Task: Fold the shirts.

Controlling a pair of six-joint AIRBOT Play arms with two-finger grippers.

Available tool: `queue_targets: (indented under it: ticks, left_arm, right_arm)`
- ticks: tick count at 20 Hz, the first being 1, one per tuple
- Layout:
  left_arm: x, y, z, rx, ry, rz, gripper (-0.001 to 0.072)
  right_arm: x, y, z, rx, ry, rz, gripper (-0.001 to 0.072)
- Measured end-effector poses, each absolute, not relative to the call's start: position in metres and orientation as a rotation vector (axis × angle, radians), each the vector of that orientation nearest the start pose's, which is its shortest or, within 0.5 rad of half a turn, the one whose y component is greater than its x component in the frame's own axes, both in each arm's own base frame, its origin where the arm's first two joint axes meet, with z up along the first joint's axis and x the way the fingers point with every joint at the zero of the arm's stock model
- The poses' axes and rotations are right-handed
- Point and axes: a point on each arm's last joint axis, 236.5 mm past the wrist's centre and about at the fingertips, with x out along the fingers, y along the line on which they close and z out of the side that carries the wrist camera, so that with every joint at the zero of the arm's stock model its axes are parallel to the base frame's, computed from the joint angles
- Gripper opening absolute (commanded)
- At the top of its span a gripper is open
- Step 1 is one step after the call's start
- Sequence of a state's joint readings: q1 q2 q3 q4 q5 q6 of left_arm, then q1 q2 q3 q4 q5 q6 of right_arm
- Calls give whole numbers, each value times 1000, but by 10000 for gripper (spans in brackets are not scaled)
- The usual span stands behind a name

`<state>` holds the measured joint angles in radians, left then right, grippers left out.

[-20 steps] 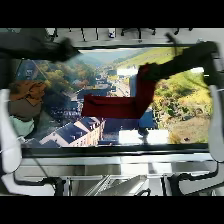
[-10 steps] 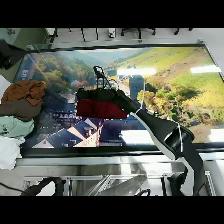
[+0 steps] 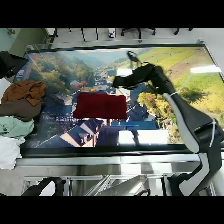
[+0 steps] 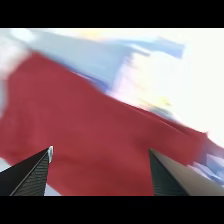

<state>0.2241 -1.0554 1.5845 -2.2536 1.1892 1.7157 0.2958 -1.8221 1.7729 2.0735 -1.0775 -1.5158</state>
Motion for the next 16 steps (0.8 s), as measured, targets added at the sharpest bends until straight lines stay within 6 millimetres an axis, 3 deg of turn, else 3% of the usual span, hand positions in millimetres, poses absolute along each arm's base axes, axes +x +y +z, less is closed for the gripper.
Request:
queue_targets:
  ticks: [2,4,8,11,13,14,16]
  left_arm:
    - [398,-51,318,-370,533,-354,14]
    - [398,-51,322,-367,522,-355,14]
    - [397,-51,324,-365,517,-356,14]
    - [397,-52,325,-363,518,-357,14]
    - [397,-52,325,-362,518,-357,14]
    - [397,-52,325,-363,517,-357,14]
    - [397,-52,325,-363,518,-357,14]
  right_arm:
    - [484,233,-9,356,1302,442,668]
    - [466,224,-37,388,1408,417,668]
    - [448,234,-75,503,1532,425,668]
    - [445,249,-88,584,1564,456,664]
    - [446,257,-95,613,1567,467,341]
    - [444,261,-99,626,1575,474,270]
    - [444,267,-102,641,1574,484,23]
